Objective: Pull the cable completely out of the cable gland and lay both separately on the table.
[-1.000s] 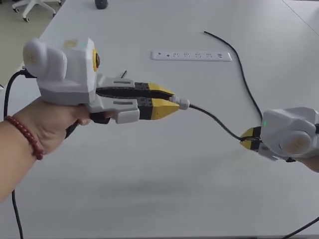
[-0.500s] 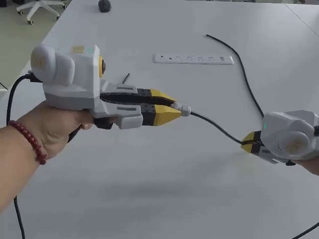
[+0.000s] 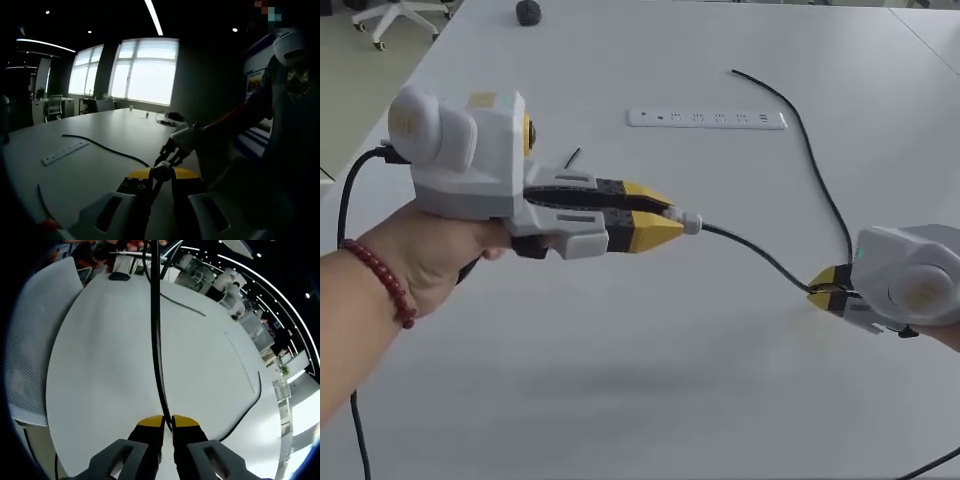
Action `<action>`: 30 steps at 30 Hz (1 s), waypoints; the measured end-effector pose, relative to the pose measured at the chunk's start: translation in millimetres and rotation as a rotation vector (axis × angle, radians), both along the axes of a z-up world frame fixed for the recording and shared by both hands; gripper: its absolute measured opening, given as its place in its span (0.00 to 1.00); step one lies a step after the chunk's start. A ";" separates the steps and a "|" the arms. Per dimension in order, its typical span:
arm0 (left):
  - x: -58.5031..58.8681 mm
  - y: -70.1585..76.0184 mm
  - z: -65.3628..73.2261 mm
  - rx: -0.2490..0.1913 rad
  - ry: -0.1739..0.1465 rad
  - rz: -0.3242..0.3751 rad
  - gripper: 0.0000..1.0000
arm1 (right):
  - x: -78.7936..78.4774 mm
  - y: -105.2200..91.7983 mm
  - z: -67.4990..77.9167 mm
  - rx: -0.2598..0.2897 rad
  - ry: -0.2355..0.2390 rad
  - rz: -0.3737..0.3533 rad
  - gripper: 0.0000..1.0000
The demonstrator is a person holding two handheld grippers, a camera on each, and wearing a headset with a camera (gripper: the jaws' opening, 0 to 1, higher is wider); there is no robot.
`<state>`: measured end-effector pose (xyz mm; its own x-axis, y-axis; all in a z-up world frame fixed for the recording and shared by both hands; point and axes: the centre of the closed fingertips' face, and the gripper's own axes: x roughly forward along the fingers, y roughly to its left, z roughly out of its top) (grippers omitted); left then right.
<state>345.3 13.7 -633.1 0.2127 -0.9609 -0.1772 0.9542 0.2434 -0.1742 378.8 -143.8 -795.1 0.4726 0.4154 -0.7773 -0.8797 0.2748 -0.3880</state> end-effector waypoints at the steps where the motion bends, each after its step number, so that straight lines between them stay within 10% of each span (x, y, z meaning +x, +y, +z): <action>1: 0.0 -0.4 -1.1 0.007 -0.002 -0.001 0.15 | -2.2 8.3 2.9 0.061 0.020 -0.014 0.10; 3: -0.8 -2.1 -3.4 0.016 -0.001 -0.004 0.15 | -3.7 13.0 7.3 0.087 0.021 -0.037 0.34; 18: -0.6 -3.9 -3.3 0.017 0.000 0.001 0.15 | -2.8 42.4 37.5 0.159 -0.042 0.024 0.47; 30: 4.7 0.8 -13.2 0.060 -0.004 0.030 0.16 | -25.9 98.8 93.2 0.291 -0.111 0.141 0.62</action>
